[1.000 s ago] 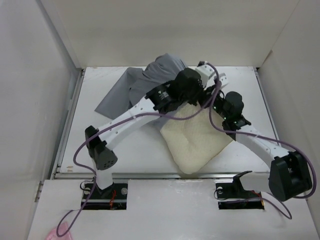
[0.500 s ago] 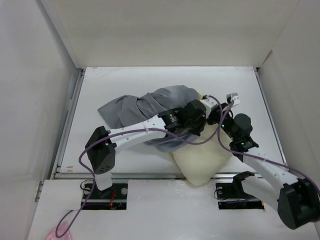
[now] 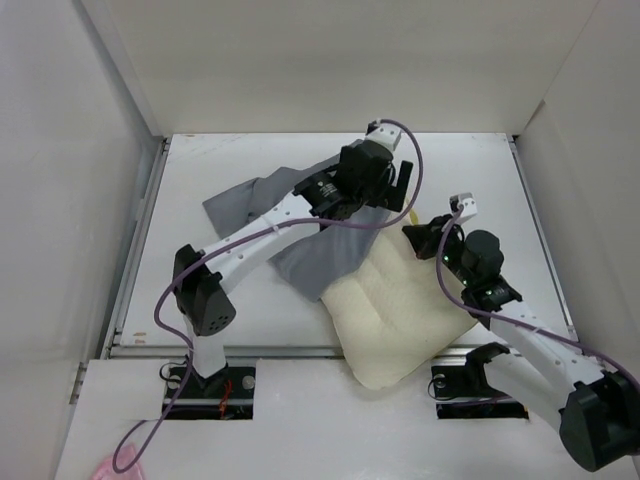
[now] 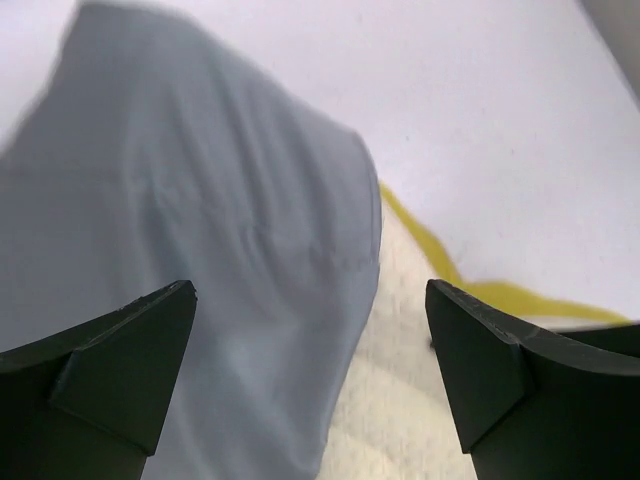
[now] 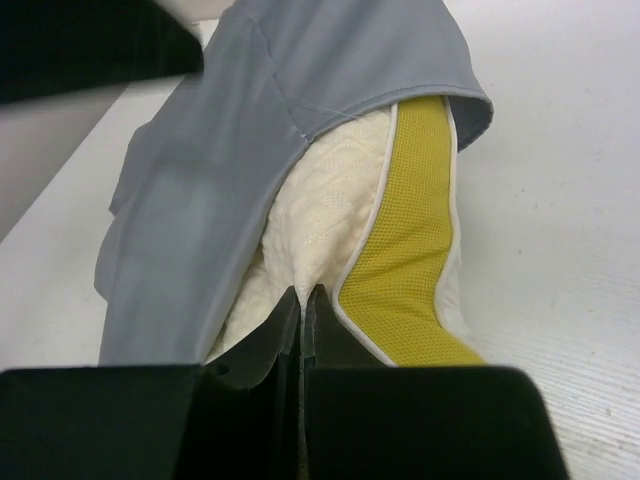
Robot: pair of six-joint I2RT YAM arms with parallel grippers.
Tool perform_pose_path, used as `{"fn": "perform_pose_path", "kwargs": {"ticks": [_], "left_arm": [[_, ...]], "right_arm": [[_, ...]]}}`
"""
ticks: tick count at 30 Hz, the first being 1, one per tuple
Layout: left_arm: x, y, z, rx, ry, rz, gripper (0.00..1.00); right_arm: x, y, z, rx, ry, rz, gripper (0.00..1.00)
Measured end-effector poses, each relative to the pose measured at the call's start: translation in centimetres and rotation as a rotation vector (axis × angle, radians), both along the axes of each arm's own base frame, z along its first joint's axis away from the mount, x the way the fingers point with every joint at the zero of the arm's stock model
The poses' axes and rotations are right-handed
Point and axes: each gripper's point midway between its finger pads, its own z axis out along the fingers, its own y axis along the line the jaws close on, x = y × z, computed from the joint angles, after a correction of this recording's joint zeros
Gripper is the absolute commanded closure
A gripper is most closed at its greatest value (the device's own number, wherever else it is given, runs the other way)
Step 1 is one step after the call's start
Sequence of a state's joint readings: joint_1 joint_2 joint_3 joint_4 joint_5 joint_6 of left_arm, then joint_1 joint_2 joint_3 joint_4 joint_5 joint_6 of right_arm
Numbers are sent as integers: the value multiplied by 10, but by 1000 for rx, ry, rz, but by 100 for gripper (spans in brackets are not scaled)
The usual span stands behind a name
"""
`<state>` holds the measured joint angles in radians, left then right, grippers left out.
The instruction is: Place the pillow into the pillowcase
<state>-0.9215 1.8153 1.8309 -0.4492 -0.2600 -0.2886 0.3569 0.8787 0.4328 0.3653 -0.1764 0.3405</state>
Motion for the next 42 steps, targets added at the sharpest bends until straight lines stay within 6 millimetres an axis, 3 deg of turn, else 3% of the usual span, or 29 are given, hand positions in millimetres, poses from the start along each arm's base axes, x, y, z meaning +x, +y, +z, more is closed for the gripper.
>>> {"fn": "perform_pose_path", "kwargs": {"ticks": [3, 7, 10, 14, 16, 19, 20, 24, 29, 34, 42], "left_arm": [[15, -4, 27, 0, -67, -6, 0], [36, -25, 33, 37, -120, -70, 0], [44, -34, 5, 123, -105, -105, 0], [47, -32, -54, 282, -36, -148, 0], [48, -32, -75, 337, -15, -173, 5], [45, -31, -92, 394, 0, -199, 35], [43, -30, -95, 422, -4, -194, 57], [41, -28, -93, 503, -51, -135, 100], [43, -27, -79, 516, -97, -88, 100], [36, -32, -71, 489, -103, -153, 100], [-21, -53, -42, 412, -154, -485, 100]], "right_arm": [[-6, 9, -2, -17, 3, 23, 100], [-11, 15, -3, -44, 4, 34, 100], [-11, 14, -2, -54, 6, 30, 100], [-12, 11, -4, -73, 9, 21, 100], [-13, 10, -6, -84, 14, 19, 100], [-17, 11, -15, -107, 43, 30, 100], [-19, 12, -17, -114, 48, 36, 100], [-24, 18, -19, -138, 38, 65, 100], [-25, 23, -17, -164, 18, 69, 100], [-19, 25, -17, -186, 10, 37, 100], [-13, 22, -1, -179, -54, -10, 100]]}}
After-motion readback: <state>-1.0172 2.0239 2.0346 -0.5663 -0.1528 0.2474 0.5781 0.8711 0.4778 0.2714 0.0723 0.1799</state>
